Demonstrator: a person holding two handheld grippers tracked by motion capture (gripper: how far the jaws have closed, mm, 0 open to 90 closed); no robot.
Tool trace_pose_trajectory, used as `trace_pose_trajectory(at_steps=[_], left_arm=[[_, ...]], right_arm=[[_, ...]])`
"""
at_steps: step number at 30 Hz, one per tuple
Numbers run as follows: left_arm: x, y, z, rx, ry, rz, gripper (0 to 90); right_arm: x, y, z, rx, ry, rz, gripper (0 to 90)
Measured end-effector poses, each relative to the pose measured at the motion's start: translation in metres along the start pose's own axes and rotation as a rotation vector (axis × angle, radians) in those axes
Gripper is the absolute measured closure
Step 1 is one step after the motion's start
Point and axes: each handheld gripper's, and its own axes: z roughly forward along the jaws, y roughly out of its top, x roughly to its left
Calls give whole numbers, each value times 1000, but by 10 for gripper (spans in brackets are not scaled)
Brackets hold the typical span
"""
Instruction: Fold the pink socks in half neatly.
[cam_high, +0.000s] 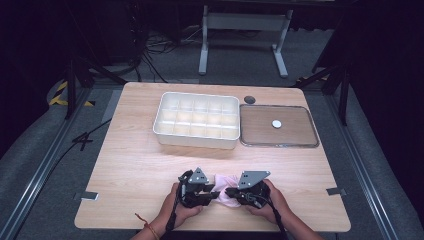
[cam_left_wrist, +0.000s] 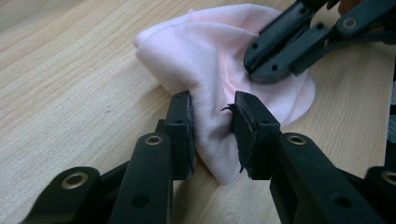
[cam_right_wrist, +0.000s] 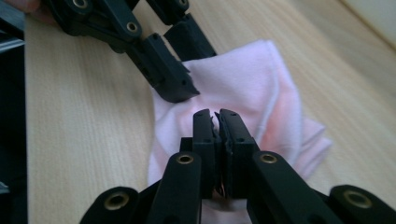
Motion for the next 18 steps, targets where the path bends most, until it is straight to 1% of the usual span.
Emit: trace_pose_trajectory(at_steps=[1,2,3,4,5,7,9,10,11,12,13,14,15,16,17,18], left_arm=[[0,0,0,3,0,-2,692],[0,0,0,3,0,-2,694],[1,0,0,0,0,-4,694],[2,1,0,2,0,-9,695],[2,1,-1,3,1,-8,697],[2,1,-1,-16,-10,-22,701],[1,2,-2,-28,-22,-30,688],[1,3,-2,-41,-32,-30,692],[1,3,-2,-51,-34,-36,692],[1,4,-3,-52,-40,-43,692],[1,5,-2,-64,-46,-47,707],[2,6,-3,-57,-48,-43,713],[2,6,-2,-73,-47,-46,728],[2,6,-2,-73,-47,-46,740],[2,7,-3,-84,-48,-44,740],[1,7,-3,-88,-47,-48,775]], right_arm=[[0,1,-3,-4,-18,-4,861],[0,1,-4,-3,-25,-10,861],[0,1,-4,-3,-25,-10,861],[0,1,-4,6,-33,-17,861],[0,0,-3,15,-30,-13,862],[1,-1,1,26,-29,-11,864],[2,1,3,30,-33,-19,864],[2,1,4,26,-34,-16,866],[2,1,4,26,-34,-16,866],[2,0,4,23,-29,-15,866],[2,0,4,21,-27,-12,867],[2,0,5,20,-28,-10,867],[2,0,6,14,-29,-7,869],[2,0,6,14,-29,-7,869],[3,1,7,12,-29,-6,869],[4,2,9,9,-33,-11,869]])
